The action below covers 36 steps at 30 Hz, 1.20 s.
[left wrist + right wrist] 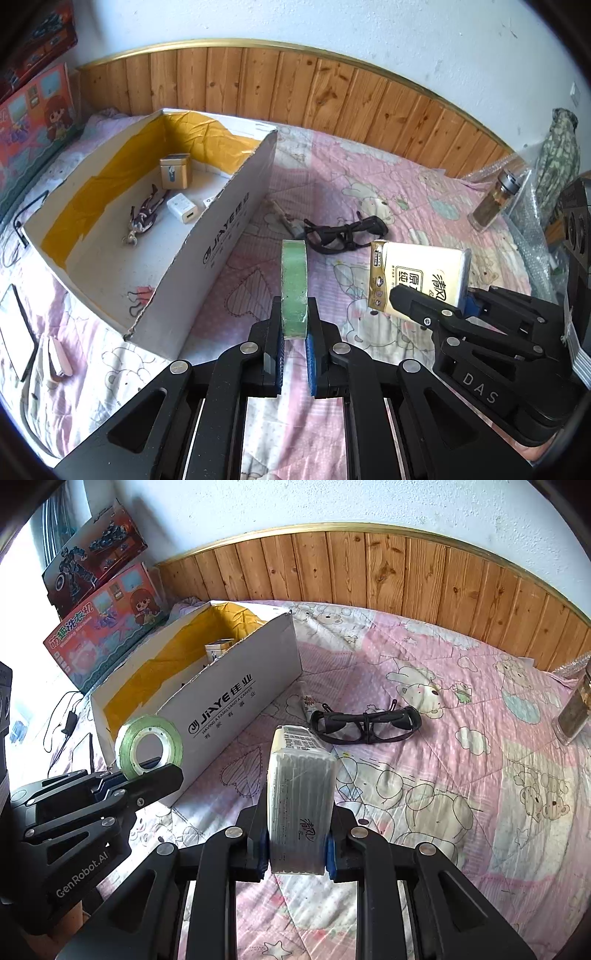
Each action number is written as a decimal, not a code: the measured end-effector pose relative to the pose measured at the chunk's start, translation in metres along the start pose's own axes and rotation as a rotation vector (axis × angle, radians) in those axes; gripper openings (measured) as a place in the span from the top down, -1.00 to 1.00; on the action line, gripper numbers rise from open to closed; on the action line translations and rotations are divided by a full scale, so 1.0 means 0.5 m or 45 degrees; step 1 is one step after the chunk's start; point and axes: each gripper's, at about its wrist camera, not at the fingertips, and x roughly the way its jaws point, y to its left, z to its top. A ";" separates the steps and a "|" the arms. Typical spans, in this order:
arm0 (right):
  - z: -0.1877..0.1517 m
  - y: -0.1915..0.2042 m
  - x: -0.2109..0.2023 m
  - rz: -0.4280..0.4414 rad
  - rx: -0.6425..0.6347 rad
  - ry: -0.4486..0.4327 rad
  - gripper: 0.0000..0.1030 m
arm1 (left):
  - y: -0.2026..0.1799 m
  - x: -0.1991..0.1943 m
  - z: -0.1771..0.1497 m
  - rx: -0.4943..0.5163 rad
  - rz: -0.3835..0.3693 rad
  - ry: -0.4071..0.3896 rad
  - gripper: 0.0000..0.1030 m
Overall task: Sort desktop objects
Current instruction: 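Carry the tissue pack and green tape over the cardboard box with both tools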
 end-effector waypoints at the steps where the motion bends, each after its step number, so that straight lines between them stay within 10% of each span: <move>1: -0.003 0.003 -0.002 -0.003 -0.002 0.000 0.54 | 0.002 -0.003 -0.001 -0.002 -0.003 -0.002 0.82; 36: 0.016 0.184 -0.045 -0.033 -0.163 -0.026 0.54 | 0.118 -0.094 0.001 -0.142 -0.082 -0.085 0.82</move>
